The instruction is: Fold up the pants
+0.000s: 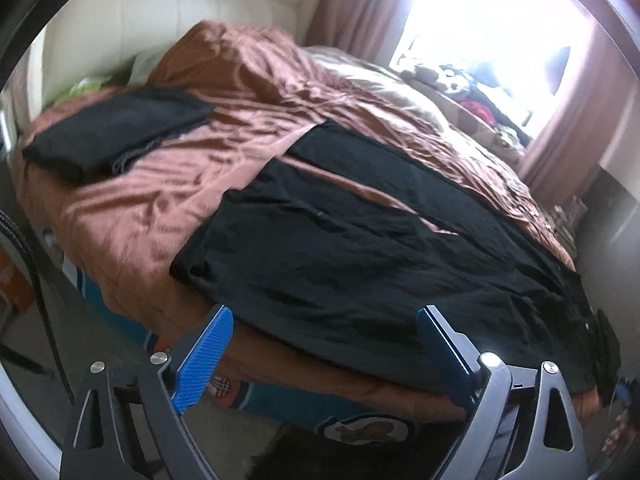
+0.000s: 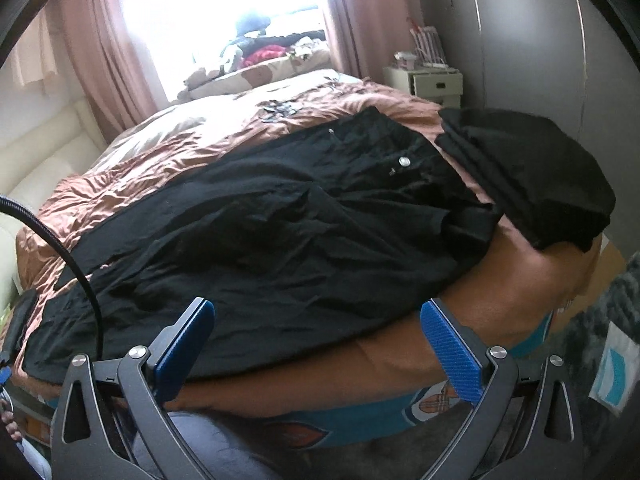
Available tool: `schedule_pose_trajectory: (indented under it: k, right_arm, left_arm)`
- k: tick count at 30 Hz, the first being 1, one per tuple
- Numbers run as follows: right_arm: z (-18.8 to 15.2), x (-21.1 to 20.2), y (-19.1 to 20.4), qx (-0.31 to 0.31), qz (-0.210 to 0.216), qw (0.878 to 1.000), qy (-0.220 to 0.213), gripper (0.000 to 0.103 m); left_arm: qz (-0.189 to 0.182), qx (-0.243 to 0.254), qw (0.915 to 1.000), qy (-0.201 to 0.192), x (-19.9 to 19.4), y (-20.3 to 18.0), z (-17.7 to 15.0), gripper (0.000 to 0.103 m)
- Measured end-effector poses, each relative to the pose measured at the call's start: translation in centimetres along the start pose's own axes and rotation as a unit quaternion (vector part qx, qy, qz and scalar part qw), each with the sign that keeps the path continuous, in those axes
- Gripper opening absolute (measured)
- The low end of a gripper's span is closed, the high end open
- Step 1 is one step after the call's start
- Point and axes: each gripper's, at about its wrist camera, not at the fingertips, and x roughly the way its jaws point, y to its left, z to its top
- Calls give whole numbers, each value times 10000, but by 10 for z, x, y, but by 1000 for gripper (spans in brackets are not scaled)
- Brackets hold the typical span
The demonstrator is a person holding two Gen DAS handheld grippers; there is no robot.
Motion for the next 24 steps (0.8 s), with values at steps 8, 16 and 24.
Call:
schedule_pose_trajectory:
  k: [8, 16, 24]
  right_arm:
    - [0, 20, -18, 195, -103, 9994, 273, 100]
    - [0, 36, -30, 460, 48, 9978, 471, 91]
    - [9, 54, -53, 965, 83, 9937, 563, 68]
  left_arm:
    - [5, -625, 9974, 346, 36, 22, -6, 81]
    - [146, -976, 9938, 505, 57, 31, -6, 57]
    - [470, -1051, 9930, 265, 49, 32, 3, 14]
